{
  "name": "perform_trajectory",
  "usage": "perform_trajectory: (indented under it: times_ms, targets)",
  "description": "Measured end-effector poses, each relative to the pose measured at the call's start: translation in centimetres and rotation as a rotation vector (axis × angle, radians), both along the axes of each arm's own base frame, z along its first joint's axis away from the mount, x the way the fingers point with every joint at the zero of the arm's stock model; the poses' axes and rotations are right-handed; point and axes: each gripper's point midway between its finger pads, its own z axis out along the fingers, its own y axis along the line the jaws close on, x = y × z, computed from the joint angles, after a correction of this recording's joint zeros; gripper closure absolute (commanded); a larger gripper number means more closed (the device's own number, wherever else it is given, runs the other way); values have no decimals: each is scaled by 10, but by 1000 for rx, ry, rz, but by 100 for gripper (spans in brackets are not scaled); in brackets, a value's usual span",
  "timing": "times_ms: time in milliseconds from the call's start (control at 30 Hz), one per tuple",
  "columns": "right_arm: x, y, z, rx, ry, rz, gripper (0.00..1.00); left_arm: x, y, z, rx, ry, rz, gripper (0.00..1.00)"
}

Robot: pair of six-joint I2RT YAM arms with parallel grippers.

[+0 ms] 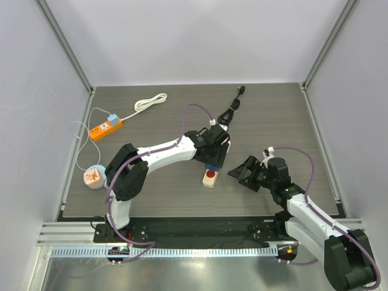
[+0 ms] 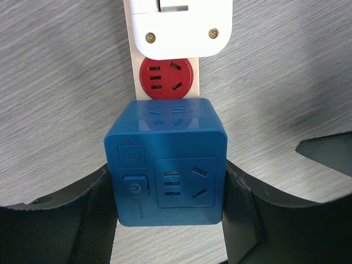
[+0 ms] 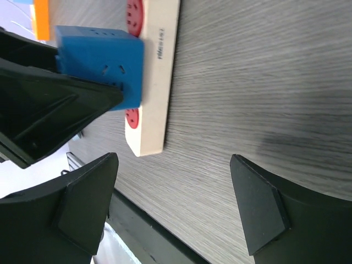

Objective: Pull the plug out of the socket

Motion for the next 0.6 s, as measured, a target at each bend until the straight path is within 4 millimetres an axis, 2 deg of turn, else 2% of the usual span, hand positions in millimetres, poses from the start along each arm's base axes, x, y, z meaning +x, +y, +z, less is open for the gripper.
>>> perform_trajectory:
  times_ms: [233,600]
  targets:
    - [8,6,7,49,-35,-5,13,-8,-9,7,-58,42,-7,100]
    - [11,18,7,89,-65,18,23,-15,-17,22,-137,90,-16,100]
